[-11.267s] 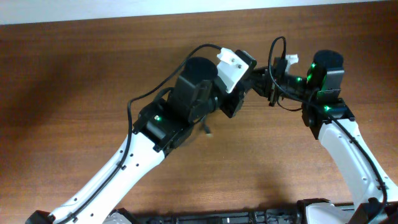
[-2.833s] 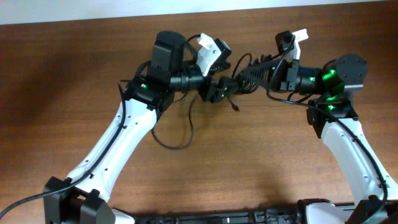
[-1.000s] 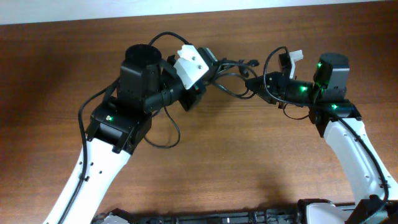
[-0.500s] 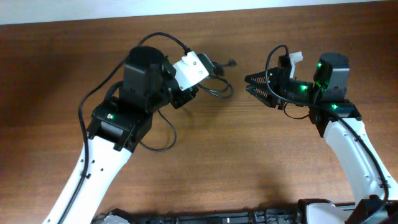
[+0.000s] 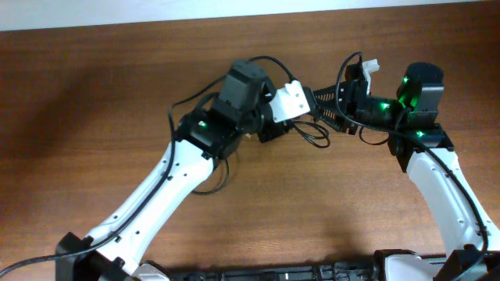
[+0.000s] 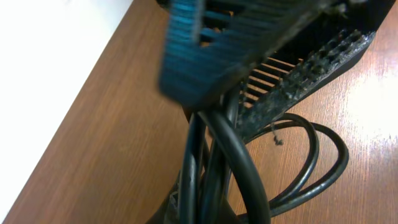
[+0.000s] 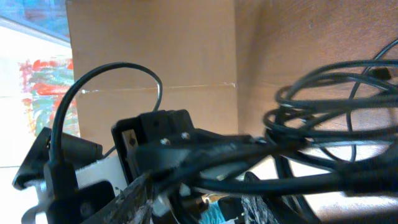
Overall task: Untangle cables
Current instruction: 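Move the left gripper back to the right gripper and grasp the cables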
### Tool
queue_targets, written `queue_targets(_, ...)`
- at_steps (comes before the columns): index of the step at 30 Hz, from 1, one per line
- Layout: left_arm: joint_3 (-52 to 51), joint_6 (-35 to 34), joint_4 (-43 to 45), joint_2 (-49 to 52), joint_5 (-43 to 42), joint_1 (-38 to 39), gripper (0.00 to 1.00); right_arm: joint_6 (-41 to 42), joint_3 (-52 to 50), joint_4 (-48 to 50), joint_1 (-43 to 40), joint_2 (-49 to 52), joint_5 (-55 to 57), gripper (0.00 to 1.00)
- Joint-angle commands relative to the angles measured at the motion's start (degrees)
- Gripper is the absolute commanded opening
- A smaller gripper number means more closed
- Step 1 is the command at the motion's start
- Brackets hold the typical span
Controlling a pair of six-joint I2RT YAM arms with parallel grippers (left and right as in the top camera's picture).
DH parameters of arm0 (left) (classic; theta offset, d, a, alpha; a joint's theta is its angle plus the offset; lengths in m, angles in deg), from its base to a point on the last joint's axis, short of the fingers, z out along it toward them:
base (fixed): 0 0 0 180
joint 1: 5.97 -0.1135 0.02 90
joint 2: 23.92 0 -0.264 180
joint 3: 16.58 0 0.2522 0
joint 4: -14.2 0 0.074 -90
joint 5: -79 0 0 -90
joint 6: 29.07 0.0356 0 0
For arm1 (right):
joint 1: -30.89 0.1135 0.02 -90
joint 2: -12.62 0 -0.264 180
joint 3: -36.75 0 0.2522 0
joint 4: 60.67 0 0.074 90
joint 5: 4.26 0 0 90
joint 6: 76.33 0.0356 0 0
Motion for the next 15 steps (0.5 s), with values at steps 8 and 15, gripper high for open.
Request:
queue_targets(8,0.7,-3.5,4.0,0.2,2.0,1.2,0.0,-0.4,0.0,0.2,-0.3,-0.5,0.3,0.18)
queue_targets(15,0.7,-18.1,13.3,0.2,9.1,1.2,0.0,-2.3,0.0,0.2,1.1,-0.4,0.3,0.15)
